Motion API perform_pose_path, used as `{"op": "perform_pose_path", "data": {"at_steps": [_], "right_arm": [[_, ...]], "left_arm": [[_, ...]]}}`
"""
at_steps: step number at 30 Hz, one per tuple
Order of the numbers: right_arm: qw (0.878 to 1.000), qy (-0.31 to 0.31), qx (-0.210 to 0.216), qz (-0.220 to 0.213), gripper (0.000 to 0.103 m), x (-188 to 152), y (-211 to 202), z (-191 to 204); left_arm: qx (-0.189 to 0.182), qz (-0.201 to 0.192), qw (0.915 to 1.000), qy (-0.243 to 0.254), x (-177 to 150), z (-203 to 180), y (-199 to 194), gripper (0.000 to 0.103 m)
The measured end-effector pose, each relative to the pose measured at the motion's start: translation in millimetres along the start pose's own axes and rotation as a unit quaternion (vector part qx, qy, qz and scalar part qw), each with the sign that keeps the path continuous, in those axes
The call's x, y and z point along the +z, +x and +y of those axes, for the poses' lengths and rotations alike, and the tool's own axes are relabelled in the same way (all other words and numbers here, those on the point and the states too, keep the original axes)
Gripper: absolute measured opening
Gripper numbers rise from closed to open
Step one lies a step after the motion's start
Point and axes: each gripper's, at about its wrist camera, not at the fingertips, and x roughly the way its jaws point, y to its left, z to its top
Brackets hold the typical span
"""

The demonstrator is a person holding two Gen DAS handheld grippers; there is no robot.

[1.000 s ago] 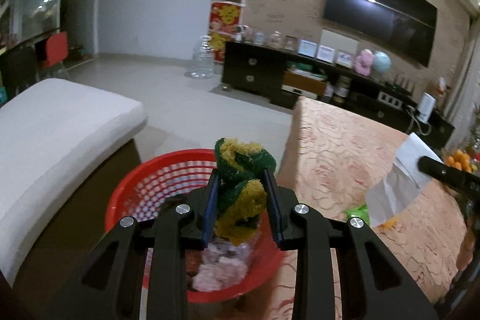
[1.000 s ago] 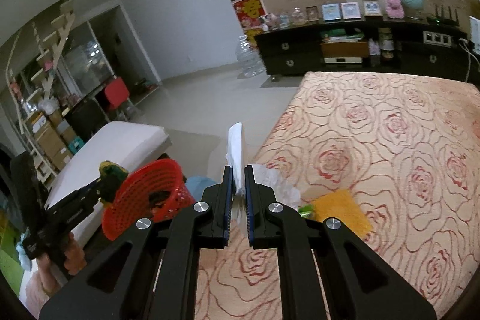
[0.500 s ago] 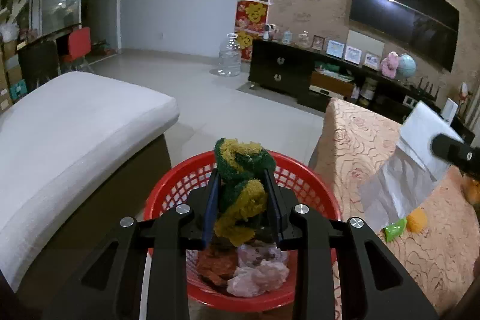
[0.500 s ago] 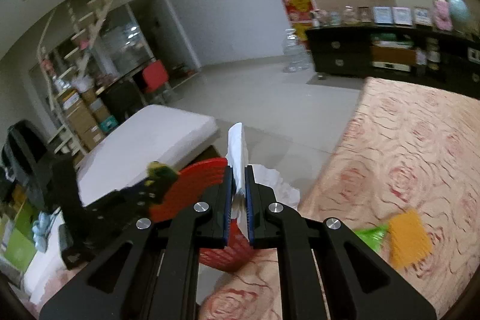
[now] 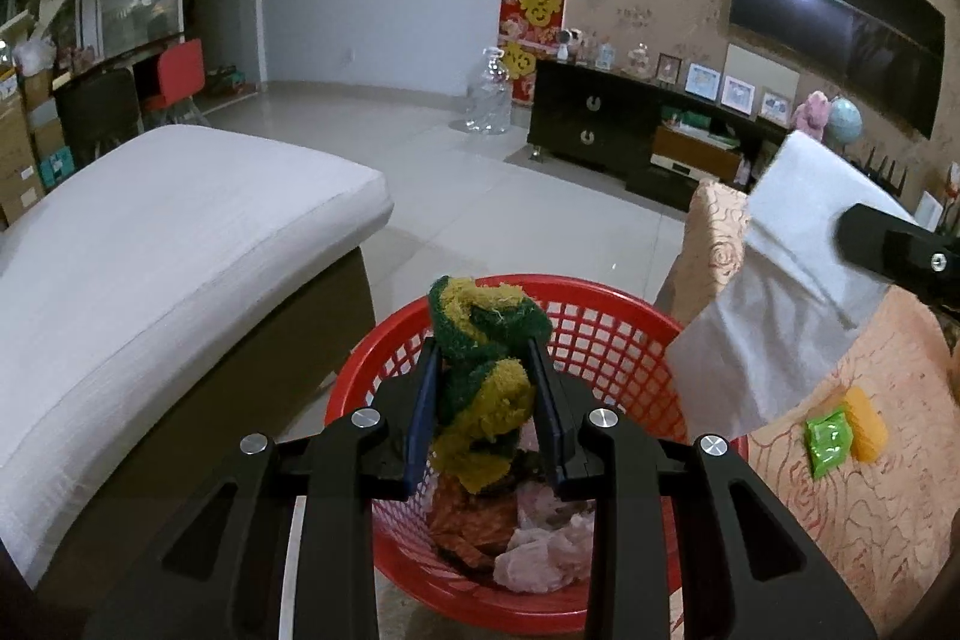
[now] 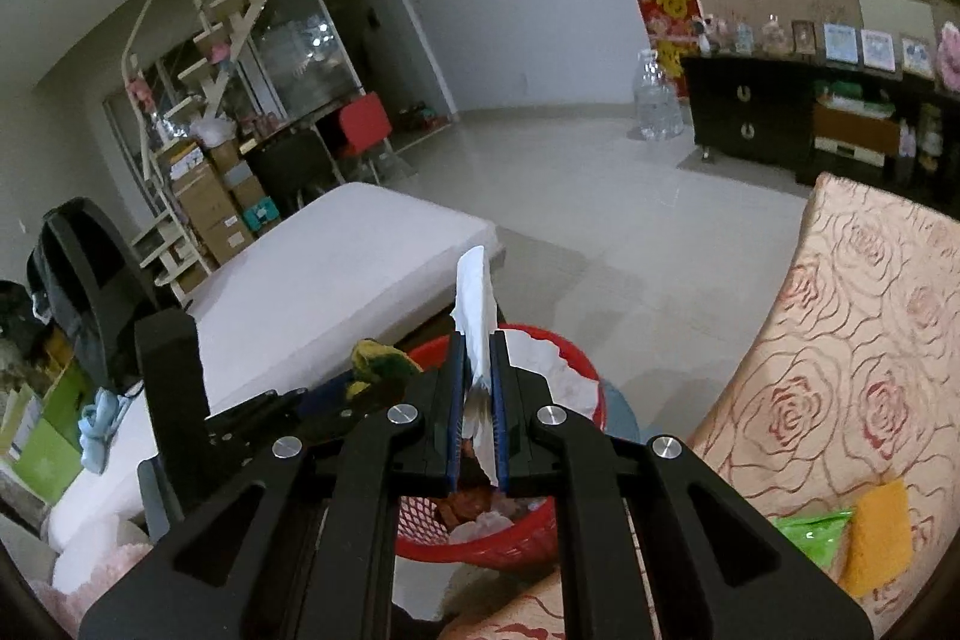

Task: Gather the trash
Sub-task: 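Carry the sponge and tissue over the red basket with both tools, then open both tools to drop the scrubber and tissue into the red basket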

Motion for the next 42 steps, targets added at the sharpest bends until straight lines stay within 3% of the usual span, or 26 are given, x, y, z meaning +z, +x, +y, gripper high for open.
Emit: {"op": "perform_pose_path", "data": {"at_steps": [21,24,28,32,42], "right_arm": [[0.998,0.027,0.022,0.051,0.009,-21,41,3],[0.997,0.036,0.035,0.057,0.009,-22,43,-1],[0.996,0.051,0.046,0.063,0.017,-22,46,-6],[0.995,0.064,0.043,0.064,0.042,-25,45,-9],[0.997,0.060,0.010,0.052,0.058,-28,35,-10]], "left_arm": [[0.000,0.018,0.9998,0.005,-5,-4,11,0.028],[-0.003,0.023,0.9997,0.000,-6,-3,13,0.034],[-0.004,0.025,0.9996,-0.012,-6,0,15,0.047],[-0.004,0.023,0.9995,-0.022,-6,2,14,0.060],[-0.004,0.013,0.9990,-0.043,-3,9,10,0.071]]}}
